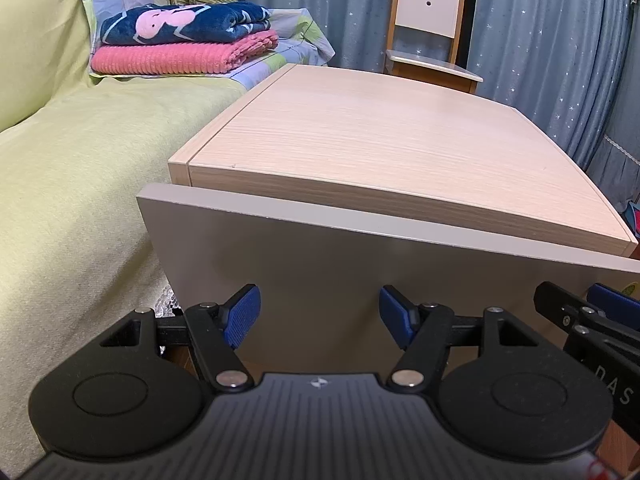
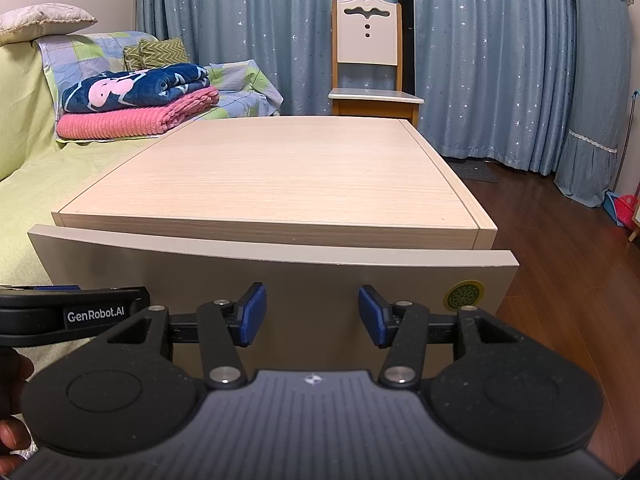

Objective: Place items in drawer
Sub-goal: 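Push the drawer front flush with the cabinet using both grippers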

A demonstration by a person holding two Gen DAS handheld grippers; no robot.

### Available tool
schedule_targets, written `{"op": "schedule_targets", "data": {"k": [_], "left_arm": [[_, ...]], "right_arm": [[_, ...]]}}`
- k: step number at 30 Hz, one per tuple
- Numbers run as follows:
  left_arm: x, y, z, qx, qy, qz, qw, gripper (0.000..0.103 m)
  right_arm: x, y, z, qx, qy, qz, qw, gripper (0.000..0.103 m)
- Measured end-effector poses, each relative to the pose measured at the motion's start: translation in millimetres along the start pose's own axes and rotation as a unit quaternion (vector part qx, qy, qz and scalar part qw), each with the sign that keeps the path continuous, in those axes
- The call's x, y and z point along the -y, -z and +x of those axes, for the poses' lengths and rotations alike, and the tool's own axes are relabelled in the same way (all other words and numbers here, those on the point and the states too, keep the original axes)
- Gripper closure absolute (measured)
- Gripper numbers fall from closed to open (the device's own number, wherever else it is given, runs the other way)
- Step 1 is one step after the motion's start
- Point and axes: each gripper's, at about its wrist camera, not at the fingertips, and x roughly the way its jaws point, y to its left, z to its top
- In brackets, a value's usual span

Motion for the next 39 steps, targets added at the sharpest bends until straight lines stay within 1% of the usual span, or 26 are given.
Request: {"op": "schedule_targets", "data": {"k": [39], "left_arm": [[-1.5, -5.5, 2.1, 0.007, 0.006, -0.010, 0.9999, 0.036]], "right_arm": [[0.8, -3.5, 4.9, 0.007, 0.005, -0.003, 1.000, 0.052]]}}
